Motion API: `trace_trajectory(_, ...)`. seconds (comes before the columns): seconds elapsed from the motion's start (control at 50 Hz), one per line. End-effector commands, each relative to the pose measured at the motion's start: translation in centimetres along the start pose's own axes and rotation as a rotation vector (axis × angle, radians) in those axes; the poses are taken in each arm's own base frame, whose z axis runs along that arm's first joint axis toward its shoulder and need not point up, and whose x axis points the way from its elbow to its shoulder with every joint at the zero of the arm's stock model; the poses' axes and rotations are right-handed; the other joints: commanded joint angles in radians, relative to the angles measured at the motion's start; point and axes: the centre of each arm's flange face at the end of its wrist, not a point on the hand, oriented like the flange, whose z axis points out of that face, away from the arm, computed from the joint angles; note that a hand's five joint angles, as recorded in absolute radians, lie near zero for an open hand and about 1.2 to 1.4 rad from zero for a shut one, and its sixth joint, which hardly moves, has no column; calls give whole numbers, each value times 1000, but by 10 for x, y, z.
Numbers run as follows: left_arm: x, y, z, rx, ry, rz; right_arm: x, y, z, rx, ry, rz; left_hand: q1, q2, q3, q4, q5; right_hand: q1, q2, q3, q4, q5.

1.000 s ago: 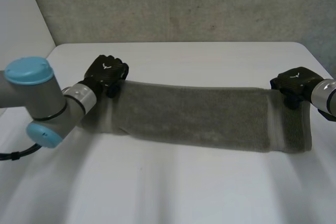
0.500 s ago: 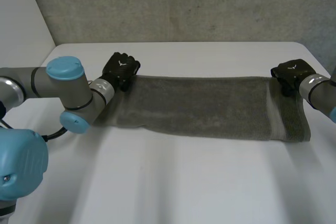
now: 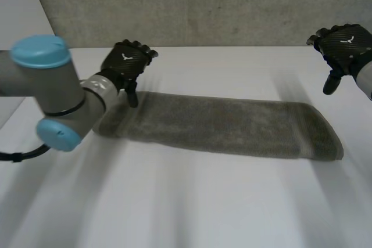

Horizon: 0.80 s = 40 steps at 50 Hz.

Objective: Fold the towel.

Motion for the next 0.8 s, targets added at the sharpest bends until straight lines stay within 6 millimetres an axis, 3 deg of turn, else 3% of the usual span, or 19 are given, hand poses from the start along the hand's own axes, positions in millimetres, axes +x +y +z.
trace_trajectory(0.02, -7, -4, -42, 8, -38, -6, -21, 21, -28, -91, -57, 11, -57, -54, -41, -52, -53, -57, -69, -71, -78, -60)
trace_trajectory(0.16, -5, 12, -72, 6, -77, -50, -40, 51, -39, -183, -116, 45, -57, -54, -41, -52, -53, 62, 50, 48, 41, 59)
trace_trajectory(0.3, 1, 31, -83, -10, -84, -127, -48, 103, -33, -322, -170, 92, -48, -46, -32, -43, -44, 180, 167, 165, 158, 176)
trace_trajectory(0.52, 3, 41, -85, -11, -60, -182, -54, 135, -16, -353, -175, 78, -31, -28, -15, -25, -26, 365, 352, 350, 343, 361)
trace_trajectory(0.54, 3, 41, -85, -11, -60, -182, -53, 142, -14, -369, -179, 74, -31, -28, -15, -25, -26, 513, 501, 498, 492, 509)
trace_trajectory(0.56, 3, 40, -85, -8, -55, -182, -51, 145, -12, -379, -174, 64, -28, -25, -12, -22, -23, 840, 828, 825, 819, 836)
trace_trajectory(0.58, 3, 40, -85, -8, -55, -182, -51, 145, -12, -379, -174, 64, -28, -25, -12, -22, -23, 843, 831, 829, 822, 840)
trace_trajectory(0.6, 3, 40, -85, -8, -55, -182, -46, 146, -9, -379, -158, 53, -28, -25, -12, -22, -23, 1162, 1150, 1147, 1141, 1158)
trace_trajectory(0.64, 3, 40, -85, -7, -54, -182, -36, 146, -7, -377, -123, 41, -31, -28, -15, -25, -26, 1165, 1153, 1151, 1144, 1161)
trace_trajectory(0.66, 3, 40, -85, -7, -54, -182, -21, 147, -4, -380, -72, 28, -31, -28, -15, -25, -26, 1165, 1153, 1151, 1144, 1161)
trace_trajectory(0.68, 4, 39, -85, -5, -53, -181, -21, 147, -4, -380, -71, 28, -31, -28, -15, -25, -26, 1165, 1153, 1151, 1144, 1161)
trace_trajectory(0.72, 4, 39, -86, -3, -53, -182, 17, 132, 1, -349, 74, -38, -31, -28, -15, -25, -26, 1165, 1153, 1151, 1144, 1161)
trace_trajectory(0.74, 3, 38, -86, -2, -54, -182, 17, 132, 1, -349, 75, -38, -34, -31, -18, -28, -29, 1165, 1153, 1151, 1144, 1161)
trace_trajectory(0.78, 3, 38, -86, -1, -56, -181, 46, 105, 10, -283, 206, -138, -34, -31, -18, -28, -29, 1165, 1153, 1151, 1144, 1161)
trace_trajectory(0.8, 3, 37, -86, 1, -55, -182, 46, 105, 10, -282, 207, -138, -37, -34, -21, -31, -32, 1165, 1153, 1151, 1144, 1161)
